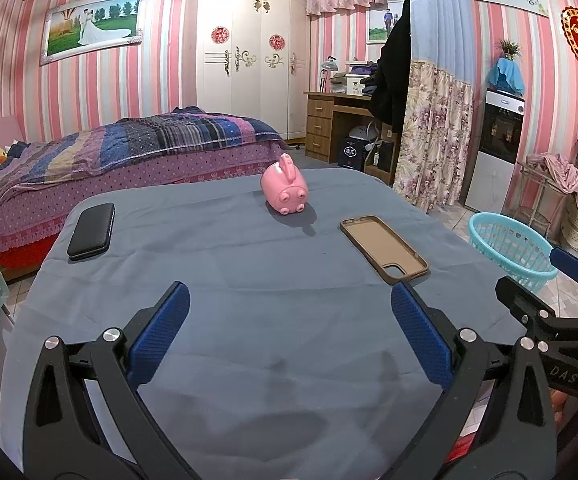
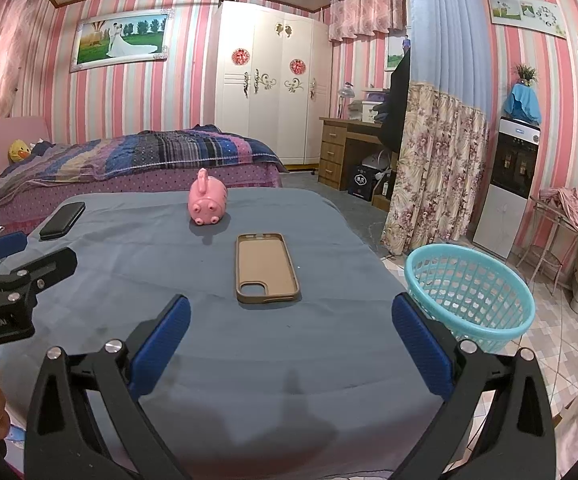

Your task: Collect trash

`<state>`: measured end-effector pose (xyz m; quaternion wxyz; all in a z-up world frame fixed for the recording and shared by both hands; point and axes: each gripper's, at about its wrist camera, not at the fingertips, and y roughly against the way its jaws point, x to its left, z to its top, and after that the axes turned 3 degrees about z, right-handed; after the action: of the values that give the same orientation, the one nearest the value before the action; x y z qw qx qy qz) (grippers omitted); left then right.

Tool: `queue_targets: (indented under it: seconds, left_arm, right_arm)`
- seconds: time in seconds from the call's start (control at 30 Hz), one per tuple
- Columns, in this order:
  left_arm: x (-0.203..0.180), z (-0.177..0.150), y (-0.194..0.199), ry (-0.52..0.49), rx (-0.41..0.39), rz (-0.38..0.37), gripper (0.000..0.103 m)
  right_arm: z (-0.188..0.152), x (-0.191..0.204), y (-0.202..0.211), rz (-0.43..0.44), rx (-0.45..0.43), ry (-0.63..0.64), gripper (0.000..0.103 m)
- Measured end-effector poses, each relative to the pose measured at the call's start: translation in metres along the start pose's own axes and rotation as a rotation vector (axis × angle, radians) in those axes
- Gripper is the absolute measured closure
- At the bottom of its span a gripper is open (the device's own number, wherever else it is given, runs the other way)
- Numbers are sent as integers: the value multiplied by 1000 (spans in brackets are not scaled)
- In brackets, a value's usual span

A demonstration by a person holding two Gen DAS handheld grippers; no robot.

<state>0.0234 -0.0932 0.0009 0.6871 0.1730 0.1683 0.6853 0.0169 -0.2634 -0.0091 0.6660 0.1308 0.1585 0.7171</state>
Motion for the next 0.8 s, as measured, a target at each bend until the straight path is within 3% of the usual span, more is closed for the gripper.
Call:
queue_targets:
  seconds: [0.8]
  left_arm:
    - [1,4,4,-10,-9,-9,5]
  right_arm:
    - [0,-2,-1,0,0,-10,5]
